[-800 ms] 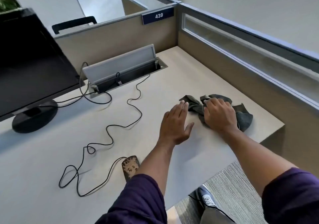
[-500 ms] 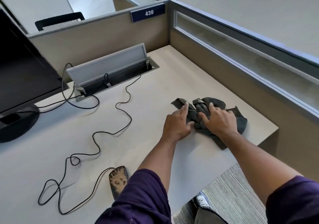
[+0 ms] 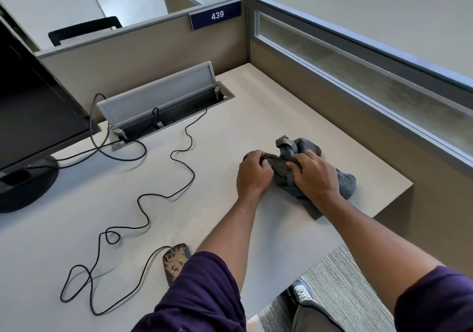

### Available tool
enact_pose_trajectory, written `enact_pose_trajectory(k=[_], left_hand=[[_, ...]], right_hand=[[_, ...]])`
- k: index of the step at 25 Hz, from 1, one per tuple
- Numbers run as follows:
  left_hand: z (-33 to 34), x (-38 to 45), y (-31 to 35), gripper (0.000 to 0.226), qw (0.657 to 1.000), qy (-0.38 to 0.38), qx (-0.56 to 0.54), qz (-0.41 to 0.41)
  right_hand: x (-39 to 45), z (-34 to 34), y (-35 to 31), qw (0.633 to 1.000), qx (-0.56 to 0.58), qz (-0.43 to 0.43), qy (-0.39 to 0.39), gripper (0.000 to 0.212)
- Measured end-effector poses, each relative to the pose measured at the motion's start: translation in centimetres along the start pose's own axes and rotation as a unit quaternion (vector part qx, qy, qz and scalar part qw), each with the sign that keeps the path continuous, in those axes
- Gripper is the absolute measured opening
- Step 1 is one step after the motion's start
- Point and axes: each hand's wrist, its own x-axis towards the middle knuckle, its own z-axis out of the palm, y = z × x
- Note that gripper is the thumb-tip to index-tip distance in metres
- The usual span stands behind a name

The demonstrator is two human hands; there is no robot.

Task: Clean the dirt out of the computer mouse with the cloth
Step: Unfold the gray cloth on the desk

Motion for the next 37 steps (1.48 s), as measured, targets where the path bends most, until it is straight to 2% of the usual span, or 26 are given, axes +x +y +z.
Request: enact_pose_trajectory(k=[2, 4, 5, 7, 9, 10, 11, 12, 13, 14, 16, 17, 20, 23, 26, 30, 34, 37], left_hand=[[-0.8, -0.2, 0.8, 0.034, 0.984, -0.034, -0.154, -0.088], [-1.7, -0.3, 0.9, 0.052, 0.967, -0.065, -0.206, -0.135], [-2.1, -0.4, 0.4, 0.05, 0.967, -0.058, -0.2, -0.143], [-2.9, -0.5, -1.1, 0.03, 0.97, -0.024, -0.192, -0.145], [-3.8, -0.8, -2.5, 0.008, 0.962, -0.014, -0.228, -0.151], [-4.1, -1.0, -2.9, 0.01, 0.957, -0.017, -0.244, -0.157], [-4.5, -1.4, -3.1, 0.016, 0.95, -0.021, -0.265, -0.163], [-4.9, -1.7, -3.1, 0.02, 0.943, -0.026, -0.287, -0.168], [-5.1, -1.9, -3.2, 0.022, 0.936, -0.026, -0.307, -0.171], [-5.4, -2.2, -3.1, 0.021, 0.929, -0.018, -0.324, -0.176], [-5.8, -2.5, -2.9, 0.022, 0.912, 0.007, -0.368, -0.178], [-6.0, -2.7, -2.7, 0.023, 0.904, 0.019, -0.389, -0.175], [-6.6, -3.0, -2.5, 0.017, 0.919, 0.051, -0.358, -0.155], [-7.1, -3.1, -2.1, 0.014, 0.941, 0.061, -0.297, -0.147], [-6.2, -3.4, 0.2, 0.018, 0.942, 0.031, -0.299, -0.147], [-4.0, -3.1, 5.0, 0.026, 0.954, 0.04, -0.271, -0.125], [-3.8, -2.9, 6.2, 0.026, 0.947, 0.024, -0.279, -0.16], [-2.8, -4.4, 6.1, 0.017, 0.936, -0.021, -0.307, -0.172]], right_hand=[[-0.5, 0.0, -1.7, 0.998, 0.052, -0.034, 0.017, 0.024], [-1.1, 0.0, -2.7, 0.987, 0.119, -0.109, -0.021, 0.028], [-1.4, -0.1, -2.7, 0.976, 0.151, -0.148, -0.052, 0.031], [-1.8, -0.3, -2.5, 0.957, 0.203, -0.184, -0.092, 0.032], [-1.6, -0.4, -2.6, 0.954, 0.262, -0.137, -0.045, 0.021], [-1.3, -0.3, -2.7, 0.955, 0.283, -0.086, -0.012, 0.019], [-1.0, -0.3, -2.8, 0.96, 0.28, -0.015, 0.008, 0.033], [-0.6, -0.3, -2.7, 0.962, 0.266, 0.062, -0.012, 0.055], [-0.2, -0.2, -2.6, 0.95, 0.275, 0.133, -0.068, 0.075], [0.0, -0.5, -2.7, 0.914, 0.331, 0.188, -0.138, 0.084], [0.0, -0.7, -2.8, 0.82, 0.468, 0.218, -0.247, 0.071], [0.0, -0.5, -2.9, 0.805, 0.502, 0.199, -0.247, 0.059], [0.0, -0.8, -4.2, 0.798, 0.559, 0.195, -0.114, 0.024], [1.4, -2.0, -5.6, 0.785, 0.576, 0.227, -0.006, 0.013], [3.8, -4.2, -6.7, 0.82, 0.527, 0.214, 0.066, 0.02], [6.7, -7.8, -7.7, 0.873, 0.442, 0.143, 0.151, 0.021], [6.4, -7.9, -7.4, 0.917, 0.357, 0.09, 0.152, 0.027], [5.5, -7.1, -7.6, 0.953, 0.256, 0.043, 0.154, 0.033]])
